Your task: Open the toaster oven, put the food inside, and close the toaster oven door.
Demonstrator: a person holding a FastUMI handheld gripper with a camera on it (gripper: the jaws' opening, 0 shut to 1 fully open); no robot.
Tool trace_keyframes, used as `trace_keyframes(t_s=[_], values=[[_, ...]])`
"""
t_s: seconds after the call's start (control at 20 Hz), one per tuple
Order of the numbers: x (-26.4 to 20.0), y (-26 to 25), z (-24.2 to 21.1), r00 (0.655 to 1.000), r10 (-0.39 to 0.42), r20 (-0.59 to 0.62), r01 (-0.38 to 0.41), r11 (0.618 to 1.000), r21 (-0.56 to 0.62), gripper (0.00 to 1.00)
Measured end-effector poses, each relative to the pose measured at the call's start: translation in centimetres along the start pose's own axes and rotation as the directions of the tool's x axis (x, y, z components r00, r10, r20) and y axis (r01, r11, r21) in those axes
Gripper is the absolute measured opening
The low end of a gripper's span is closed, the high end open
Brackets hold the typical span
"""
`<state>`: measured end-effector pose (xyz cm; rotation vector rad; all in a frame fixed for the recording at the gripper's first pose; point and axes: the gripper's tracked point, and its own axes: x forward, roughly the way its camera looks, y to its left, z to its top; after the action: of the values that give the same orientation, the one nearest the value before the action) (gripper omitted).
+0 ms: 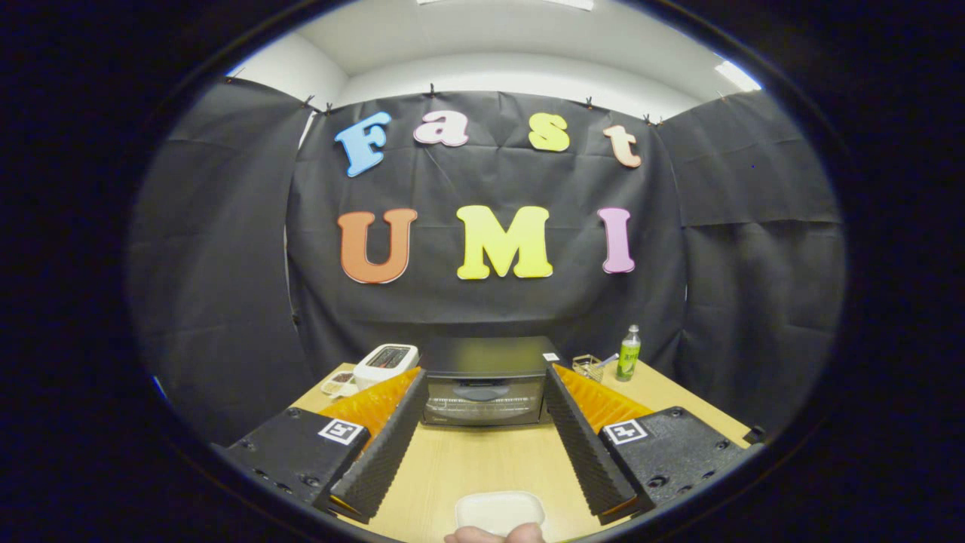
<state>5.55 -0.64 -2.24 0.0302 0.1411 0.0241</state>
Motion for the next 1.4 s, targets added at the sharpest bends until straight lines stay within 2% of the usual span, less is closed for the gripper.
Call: trace_keyframes(t_s=[0.2, 0.5, 0.6, 1.4], values=[[-3.0, -0.4, -1.9, 1.0, -0.012, 0.009, 0.012, 1.0, -0.021, 1.0], [-4.7, -0.1, -3.3, 1.0, -0.009, 0.014, 0.009, 1.0, -0.014, 1.0], [-5.2, -0.9, -3.0, 0.999, -0.032, 0.035, 0.032, 0.999, -0.013, 1.0], [-4.8, -1.9, -5.3, 0.998, -0.058, -0.007, 0.058, 0.998, -0.006, 1.0]])
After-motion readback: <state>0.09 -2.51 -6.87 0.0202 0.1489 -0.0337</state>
